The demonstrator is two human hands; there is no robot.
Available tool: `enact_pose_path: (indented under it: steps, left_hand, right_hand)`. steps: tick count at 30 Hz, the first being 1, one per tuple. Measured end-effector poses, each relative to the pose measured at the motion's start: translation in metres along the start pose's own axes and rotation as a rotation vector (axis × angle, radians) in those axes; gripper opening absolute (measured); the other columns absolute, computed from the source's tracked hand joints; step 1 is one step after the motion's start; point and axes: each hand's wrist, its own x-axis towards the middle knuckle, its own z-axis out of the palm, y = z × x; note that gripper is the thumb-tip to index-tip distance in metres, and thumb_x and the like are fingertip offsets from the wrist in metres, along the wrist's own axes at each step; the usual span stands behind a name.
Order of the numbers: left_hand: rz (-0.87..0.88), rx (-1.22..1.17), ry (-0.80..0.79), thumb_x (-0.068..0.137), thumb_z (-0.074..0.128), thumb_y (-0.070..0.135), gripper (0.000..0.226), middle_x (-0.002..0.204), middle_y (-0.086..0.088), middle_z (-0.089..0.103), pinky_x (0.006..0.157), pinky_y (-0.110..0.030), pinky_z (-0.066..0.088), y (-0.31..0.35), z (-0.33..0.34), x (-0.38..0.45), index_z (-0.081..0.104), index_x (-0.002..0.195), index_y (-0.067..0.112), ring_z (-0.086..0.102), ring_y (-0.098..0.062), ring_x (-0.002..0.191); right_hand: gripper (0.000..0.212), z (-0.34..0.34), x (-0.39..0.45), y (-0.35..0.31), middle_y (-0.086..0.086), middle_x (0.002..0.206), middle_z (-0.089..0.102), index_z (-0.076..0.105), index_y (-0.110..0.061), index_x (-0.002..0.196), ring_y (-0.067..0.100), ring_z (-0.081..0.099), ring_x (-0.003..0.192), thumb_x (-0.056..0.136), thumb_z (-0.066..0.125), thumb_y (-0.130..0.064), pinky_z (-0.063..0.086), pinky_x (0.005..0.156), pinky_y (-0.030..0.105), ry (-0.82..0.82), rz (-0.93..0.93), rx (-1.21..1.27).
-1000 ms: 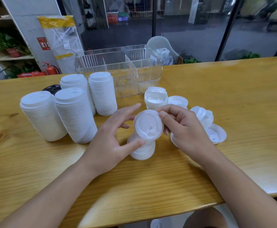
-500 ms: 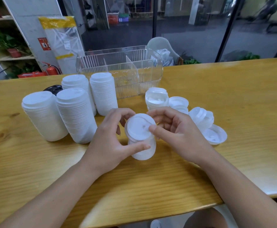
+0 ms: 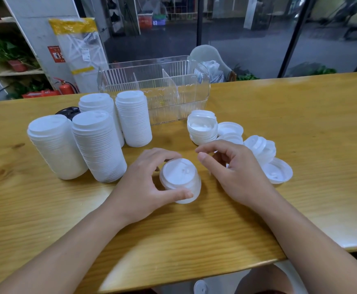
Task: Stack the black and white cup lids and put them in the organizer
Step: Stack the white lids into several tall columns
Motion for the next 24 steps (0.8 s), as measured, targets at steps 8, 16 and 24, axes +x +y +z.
enact_pose_path:
  steps: [8,16,24]
  left_hand:
    - [0.003,0.021,-0.052,0.07,0.092,0.069,0.071,0.13,0.023,0.066,0.098,-0.015,0.043,-0.001,0.007,0.001,0.067,0.131,0.043,0.059,-0.01,0.13]
    - [-0.009,0.039,-0.072,0.069,0.09,0.074,0.078,0.132,0.026,0.064,0.102,-0.013,0.042,-0.005,0.01,0.0,0.066,0.136,0.043,0.06,-0.005,0.129]
    - [-0.028,0.061,-0.094,0.076,0.088,0.071,0.074,0.134,0.026,0.062,0.104,-0.016,0.043,-0.005,0.011,0.002,0.064,0.14,0.042,0.058,0.002,0.129]
  right_hand:
    - [0.005,0.003,-0.001,-0.001,-0.017,0.106,0.075,0.078,-0.034,0.104,0.014,0.066,0.087,0.1,0.076,-0.034,0.045,0.07,0.016,-0.001,-0.042,-0.116]
    - [0.01,0.003,0.0,0.005,-0.017,0.104,0.073,0.077,-0.028,0.107,0.016,0.066,0.09,0.101,0.075,-0.035,0.042,0.071,0.014,0.062,-0.121,-0.222]
    - [0.018,-0.007,-0.002,0.018,-0.007,0.104,0.07,0.075,-0.022,0.113,0.019,0.063,0.098,0.1,0.072,-0.034,0.048,0.093,0.046,0.208,-0.249,-0.395]
